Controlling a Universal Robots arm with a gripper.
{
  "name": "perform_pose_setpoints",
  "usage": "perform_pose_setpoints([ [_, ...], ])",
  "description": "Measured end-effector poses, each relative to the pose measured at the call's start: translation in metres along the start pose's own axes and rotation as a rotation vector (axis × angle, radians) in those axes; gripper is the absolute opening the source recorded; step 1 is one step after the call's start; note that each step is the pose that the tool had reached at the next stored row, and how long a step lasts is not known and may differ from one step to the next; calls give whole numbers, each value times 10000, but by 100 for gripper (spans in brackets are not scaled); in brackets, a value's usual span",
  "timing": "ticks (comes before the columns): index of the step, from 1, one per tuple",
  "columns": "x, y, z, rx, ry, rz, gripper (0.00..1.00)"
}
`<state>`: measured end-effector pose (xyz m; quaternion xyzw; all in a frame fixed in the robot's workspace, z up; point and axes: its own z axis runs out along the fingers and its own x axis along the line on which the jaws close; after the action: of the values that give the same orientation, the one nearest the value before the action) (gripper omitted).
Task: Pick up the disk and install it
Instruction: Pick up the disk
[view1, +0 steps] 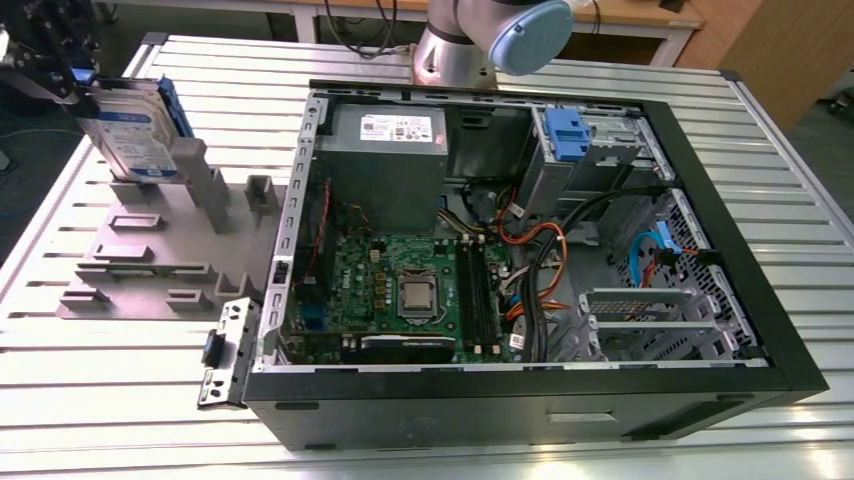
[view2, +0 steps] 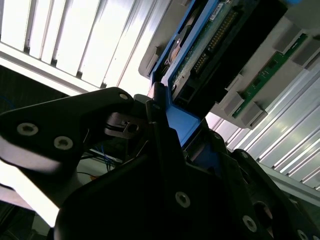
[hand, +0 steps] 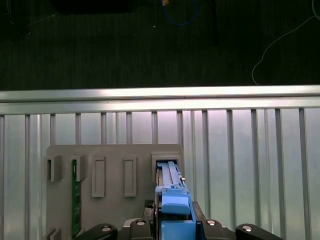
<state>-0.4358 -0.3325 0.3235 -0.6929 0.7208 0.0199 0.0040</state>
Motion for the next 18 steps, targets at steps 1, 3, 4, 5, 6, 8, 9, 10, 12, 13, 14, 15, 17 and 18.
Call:
perform_pose_setpoints([
  [1, 0, 0, -2, 0, 0, 0, 37],
  [3, 0, 0, -5, 0, 1, 0, 37],
  [4, 0, 0, -6, 1, 1, 0, 37],
  [5, 0, 0, -8, 0, 4, 0, 37],
  [6, 0, 0, -8, 0, 7, 0, 37],
  [8, 0, 0, -8, 0, 8, 0, 37],
  [9, 0, 0, -8, 1, 7, 0, 37],
  [10, 0, 0, -11, 0, 8, 0, 37],
  [12, -1, 1, -18, -2, 9, 1, 37],
  [13, -1, 1, -23, -2, 9, 1, 37],
  [14, -1, 1, -28, -1, 9, 0, 37],
  [15, -1, 1, -34, 0, 8, 0, 37],
  [17, -2, 1, -47, 0, 8, 0, 37],
  [18, -2, 1, -53, 0, 8, 0, 37],
])
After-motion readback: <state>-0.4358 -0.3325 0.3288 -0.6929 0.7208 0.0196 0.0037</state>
